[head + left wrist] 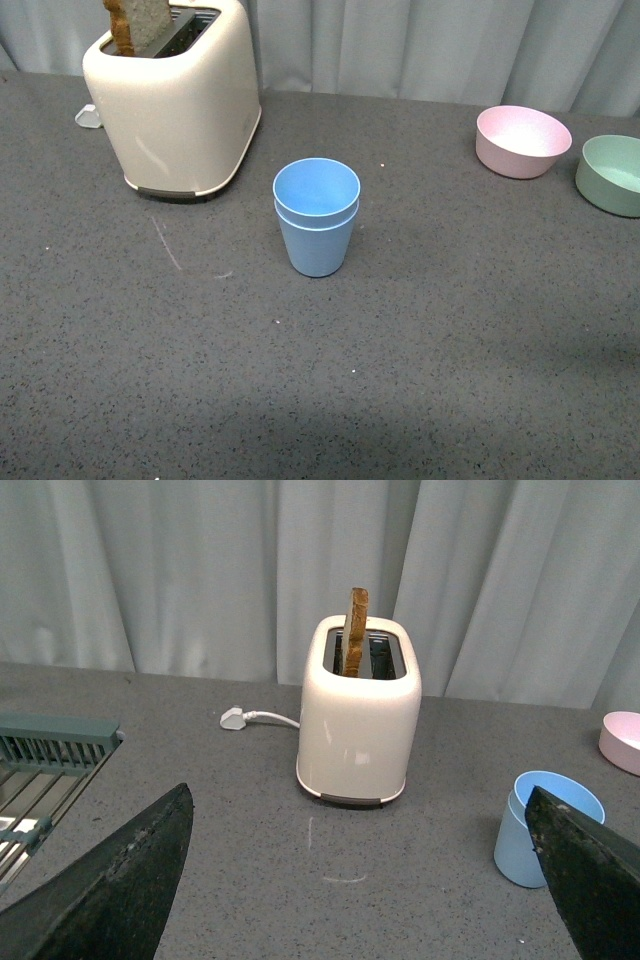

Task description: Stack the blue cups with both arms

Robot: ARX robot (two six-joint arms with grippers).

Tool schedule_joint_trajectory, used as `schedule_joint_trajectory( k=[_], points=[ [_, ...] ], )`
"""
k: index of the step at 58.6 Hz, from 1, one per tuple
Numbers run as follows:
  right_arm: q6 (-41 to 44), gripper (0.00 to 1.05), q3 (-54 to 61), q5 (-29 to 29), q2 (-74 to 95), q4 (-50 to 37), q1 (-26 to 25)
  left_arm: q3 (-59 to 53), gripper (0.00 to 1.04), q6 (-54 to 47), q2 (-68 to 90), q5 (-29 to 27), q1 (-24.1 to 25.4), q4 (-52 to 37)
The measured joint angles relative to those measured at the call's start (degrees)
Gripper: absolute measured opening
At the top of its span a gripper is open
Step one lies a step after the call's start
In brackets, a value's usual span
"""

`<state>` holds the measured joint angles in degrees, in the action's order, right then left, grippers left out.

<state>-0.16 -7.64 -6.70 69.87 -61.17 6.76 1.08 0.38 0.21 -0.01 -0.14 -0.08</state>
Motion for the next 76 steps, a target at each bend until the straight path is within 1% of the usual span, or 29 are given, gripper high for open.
schedule_joint_trajectory(
  k=[11,14,19,28,53,76],
  points=[
    [0.0,0.01,3.45,1.97,-9.49,6.1,-1.92,0.0,0.98,0.02,0.0,-0.02,0.0,0.0],
    [0.0,0.01,4.46,5.92,-13.44,8.96,-4.85,0.0,0.98,0.0,0.0,0.0,0.0,0.0],
    [-0.02,0.01,5.42,6.19,-18.01,12.39,-6.54,0.0,0.98,0.0,0.0,-0.02,0.0,0.0],
    [-0.02,0.01,6.8,6.6,-26.95,19.98,-6.62,0.0,0.98,0.02,0.0,-0.02,0.0,0.0],
    [-0.02,0.01,7.48,6.6,-43.71,35.15,-6.62,0.0,0.98,0.0,0.0,0.0,0.0,0.0],
    [0.0,0.01,7.48,6.62,-53.75,44.85,-6.62,0.02,0.98,0.0,0.0,-0.02,0.0,0.0]
  ],
)
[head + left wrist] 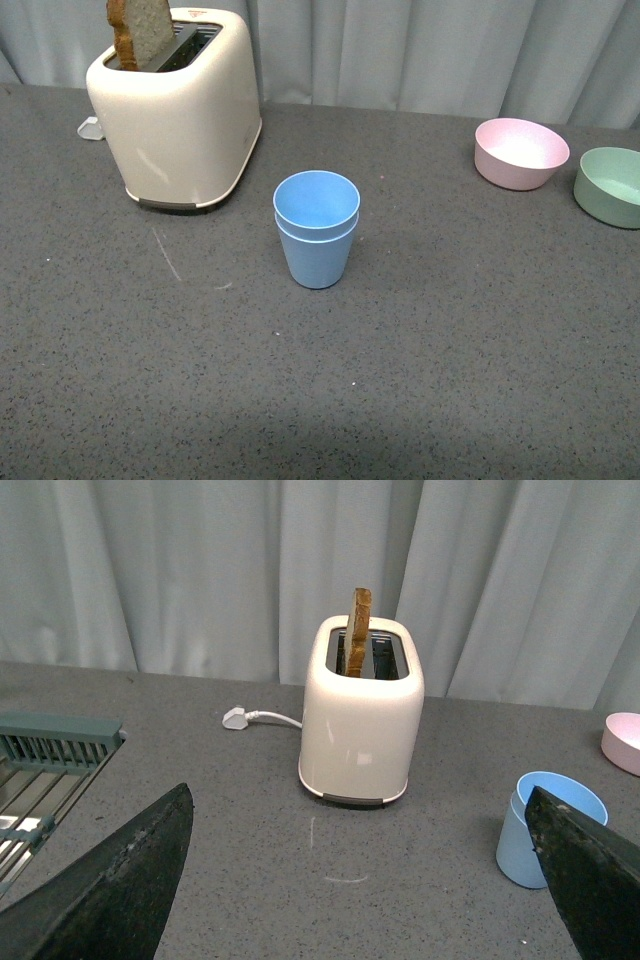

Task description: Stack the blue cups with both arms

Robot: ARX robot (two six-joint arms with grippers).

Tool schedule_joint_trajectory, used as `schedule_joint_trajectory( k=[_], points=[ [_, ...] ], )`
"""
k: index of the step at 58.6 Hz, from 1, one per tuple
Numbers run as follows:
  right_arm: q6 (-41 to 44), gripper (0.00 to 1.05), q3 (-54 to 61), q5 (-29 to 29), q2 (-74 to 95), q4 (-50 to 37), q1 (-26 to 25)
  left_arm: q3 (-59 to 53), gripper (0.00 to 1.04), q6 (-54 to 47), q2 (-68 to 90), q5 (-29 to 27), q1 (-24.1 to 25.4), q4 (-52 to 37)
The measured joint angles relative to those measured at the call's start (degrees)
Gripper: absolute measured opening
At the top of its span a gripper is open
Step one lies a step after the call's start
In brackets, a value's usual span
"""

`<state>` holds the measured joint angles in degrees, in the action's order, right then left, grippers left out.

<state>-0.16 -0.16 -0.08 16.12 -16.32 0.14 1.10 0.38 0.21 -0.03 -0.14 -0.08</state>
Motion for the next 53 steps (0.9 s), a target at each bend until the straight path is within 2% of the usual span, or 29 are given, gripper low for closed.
schedule_joint_trajectory(
  k=[25,31,38,53],
  points=[
    [0.0,0.01,0.0,0.0,-6.29,6.27,0.0,-0.02,0.98,0.0,0.0,0.02,0.0,0.0],
    [0.0,0.01,-0.04,0.17,-13.44,15.43,0.0,-0.02,0.98,0.0,0.0,-0.02,0.0,0.02],
    [0.0,0.01,-0.04,0.15,-15.85,16.2,0.0,-0.02,0.98,0.02,-0.02,0.0,0.0,0.04],
    [0.07,0.43,-0.04,0.15,-15.89,16.22,0.0,0.0,0.98,0.02,-0.02,0.0,0.0,0.04]
  ],
)
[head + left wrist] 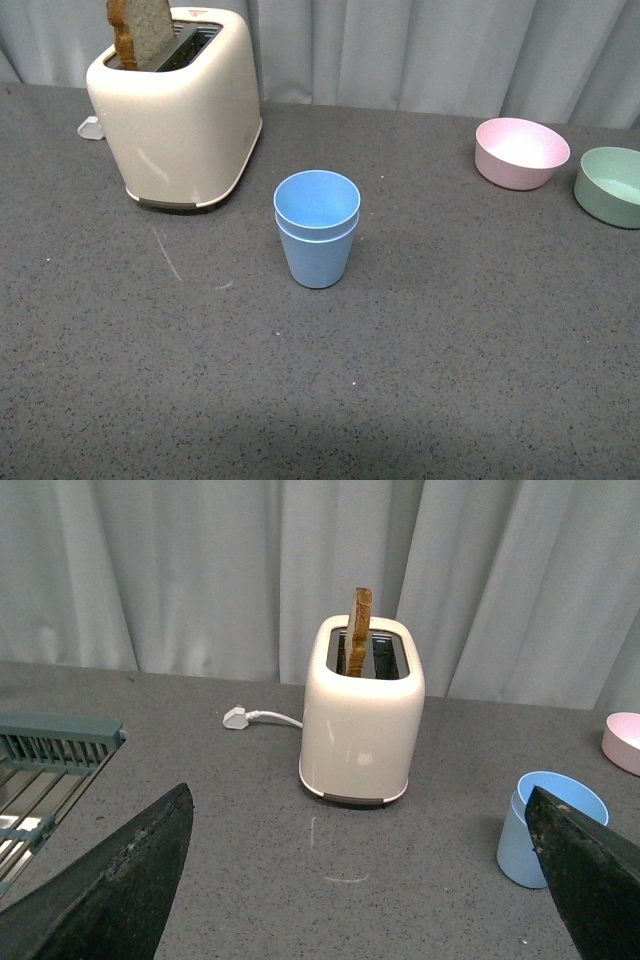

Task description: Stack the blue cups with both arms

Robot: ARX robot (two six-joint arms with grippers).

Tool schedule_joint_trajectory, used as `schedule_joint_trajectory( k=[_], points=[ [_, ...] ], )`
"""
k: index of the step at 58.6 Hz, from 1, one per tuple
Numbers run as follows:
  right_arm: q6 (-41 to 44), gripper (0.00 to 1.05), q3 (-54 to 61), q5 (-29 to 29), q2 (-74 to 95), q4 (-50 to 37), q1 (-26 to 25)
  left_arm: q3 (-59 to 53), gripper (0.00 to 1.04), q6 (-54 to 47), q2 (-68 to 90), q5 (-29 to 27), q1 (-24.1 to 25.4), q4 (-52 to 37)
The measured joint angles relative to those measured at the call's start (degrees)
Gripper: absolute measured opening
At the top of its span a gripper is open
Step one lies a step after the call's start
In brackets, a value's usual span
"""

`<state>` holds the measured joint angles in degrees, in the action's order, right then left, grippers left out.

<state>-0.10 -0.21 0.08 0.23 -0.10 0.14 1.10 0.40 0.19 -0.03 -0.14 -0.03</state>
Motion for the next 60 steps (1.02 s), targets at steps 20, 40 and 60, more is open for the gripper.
schedule_joint_trajectory(
  k=[20,40,60],
  points=[
    [-0.07,0.97,0.0,0.0,0.0,0.0,0.0,0.0,0.98,-0.02,0.0,0.0,0.0,0.0],
    [-0.02,0.95,0.0,0.0,0.0,0.0,0.0,0.0,0.98,-0.02,0.0,0.02,0.0,0.0],
    [-0.02,0.95,0.0,0.0,0.0,0.0,0.0,-0.02,0.98,0.0,0.0,0.0,0.0,0.0]
  ],
)
